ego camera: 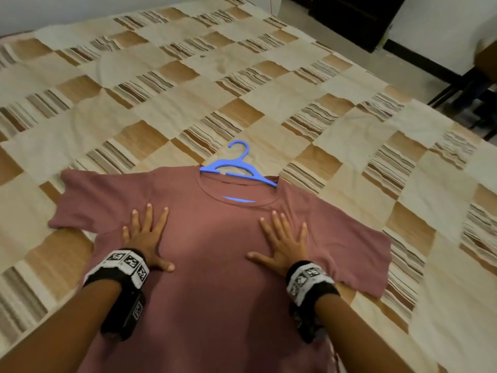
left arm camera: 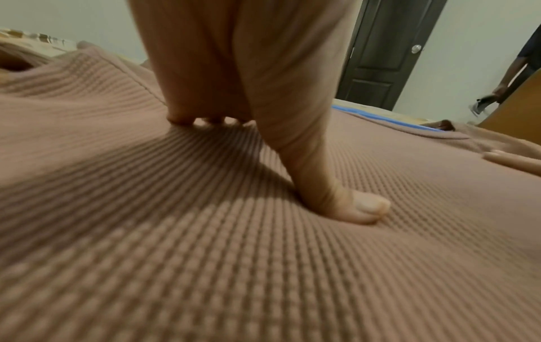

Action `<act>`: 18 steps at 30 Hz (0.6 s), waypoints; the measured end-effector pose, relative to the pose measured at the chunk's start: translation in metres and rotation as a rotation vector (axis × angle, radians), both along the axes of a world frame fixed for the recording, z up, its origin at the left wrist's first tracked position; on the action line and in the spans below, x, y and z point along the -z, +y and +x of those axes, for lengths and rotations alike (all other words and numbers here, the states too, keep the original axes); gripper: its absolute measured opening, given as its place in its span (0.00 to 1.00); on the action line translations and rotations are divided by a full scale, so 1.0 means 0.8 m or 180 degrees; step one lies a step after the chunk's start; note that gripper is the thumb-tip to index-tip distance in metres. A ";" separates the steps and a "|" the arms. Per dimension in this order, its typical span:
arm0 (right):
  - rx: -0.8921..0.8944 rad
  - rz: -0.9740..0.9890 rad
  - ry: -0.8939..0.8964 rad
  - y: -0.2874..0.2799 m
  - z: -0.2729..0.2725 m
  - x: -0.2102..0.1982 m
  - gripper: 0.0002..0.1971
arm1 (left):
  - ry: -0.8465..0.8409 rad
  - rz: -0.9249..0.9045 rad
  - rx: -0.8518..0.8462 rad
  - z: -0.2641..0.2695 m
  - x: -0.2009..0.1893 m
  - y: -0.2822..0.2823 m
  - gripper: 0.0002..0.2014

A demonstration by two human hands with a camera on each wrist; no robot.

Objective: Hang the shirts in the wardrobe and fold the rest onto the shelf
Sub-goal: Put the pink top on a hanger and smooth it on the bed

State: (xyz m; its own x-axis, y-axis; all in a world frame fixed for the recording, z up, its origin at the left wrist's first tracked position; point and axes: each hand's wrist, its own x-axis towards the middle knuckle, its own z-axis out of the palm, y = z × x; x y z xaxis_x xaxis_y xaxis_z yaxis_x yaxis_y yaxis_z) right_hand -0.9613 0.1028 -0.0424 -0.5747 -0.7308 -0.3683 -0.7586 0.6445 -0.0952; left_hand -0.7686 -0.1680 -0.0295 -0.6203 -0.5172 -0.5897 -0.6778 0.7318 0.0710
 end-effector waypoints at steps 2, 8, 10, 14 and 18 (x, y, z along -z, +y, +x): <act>0.0238 0.0201 0.0082 0.040 -0.029 -0.008 0.57 | -0.0020 -0.0038 -0.0021 -0.003 0.003 0.000 0.72; 0.1418 -0.0950 -0.0541 0.119 -0.053 -0.048 0.43 | -0.0398 -0.0190 -0.0157 -0.014 -0.028 0.033 0.66; 0.2355 -0.1647 -0.0033 0.175 -0.058 -0.053 0.26 | -0.0436 -0.0288 -0.0021 -0.036 -0.045 0.068 0.58; 0.3274 -0.1017 -0.0293 0.238 -0.072 -0.050 0.20 | 0.0269 -0.0056 0.0678 -0.108 -0.057 0.178 0.40; 0.3305 -0.1076 -0.0596 0.226 -0.096 -0.047 0.20 | 0.0542 0.0084 0.1360 -0.179 -0.039 0.296 0.33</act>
